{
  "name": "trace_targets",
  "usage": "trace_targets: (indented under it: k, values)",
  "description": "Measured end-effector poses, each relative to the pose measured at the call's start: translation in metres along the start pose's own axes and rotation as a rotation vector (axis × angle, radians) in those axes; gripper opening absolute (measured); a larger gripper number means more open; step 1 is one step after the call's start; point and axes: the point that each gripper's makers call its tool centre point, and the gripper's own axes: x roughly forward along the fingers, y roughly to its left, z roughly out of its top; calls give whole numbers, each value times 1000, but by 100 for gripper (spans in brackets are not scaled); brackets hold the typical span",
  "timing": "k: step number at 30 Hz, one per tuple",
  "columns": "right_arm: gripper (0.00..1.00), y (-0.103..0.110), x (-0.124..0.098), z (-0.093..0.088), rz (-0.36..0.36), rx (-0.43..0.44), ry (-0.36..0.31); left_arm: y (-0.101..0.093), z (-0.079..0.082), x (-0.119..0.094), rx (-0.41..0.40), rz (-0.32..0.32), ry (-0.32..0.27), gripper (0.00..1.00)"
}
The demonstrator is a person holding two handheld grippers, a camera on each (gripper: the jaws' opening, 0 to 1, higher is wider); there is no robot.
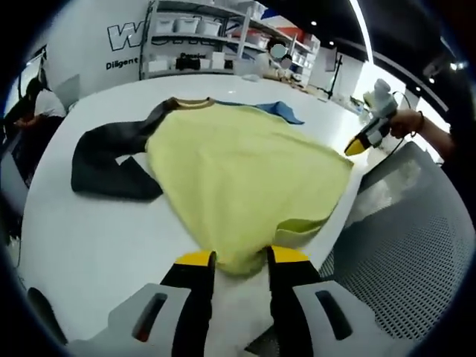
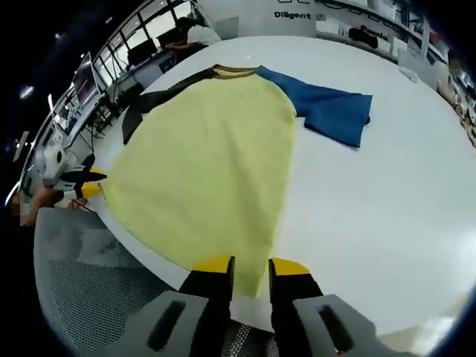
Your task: Fold the garment on the visible template until the final outline fits inside the template.
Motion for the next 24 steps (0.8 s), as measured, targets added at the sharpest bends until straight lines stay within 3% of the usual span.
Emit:
trace_targets:
  k: [2, 5, 10, 13, 21, 24]
  values:
    - [20, -3, -4, 9, -14, -7, -25, 1, 6, -4, -30, 11, -37, 30]
    - [38, -9, -6, 27, -29, 21, -94, 4, 10, -9, -31, 45, -58, 42]
    - [50, -17, -6, 42, -34, 41, -139, 6, 24, -16, -104, 74, -131, 66]
    - [57, -26, -11, 66, -54, 71, -244, 7, 29, -21, -124, 90, -153, 76]
    - [59, -53, -15, 97, -84, 113, -321, 4, 40, -29, -154, 129, -193, 99]
    - [57, -71, -7, 107, -113, 125, -338, -1, 49, -33, -157, 138, -234, 99]
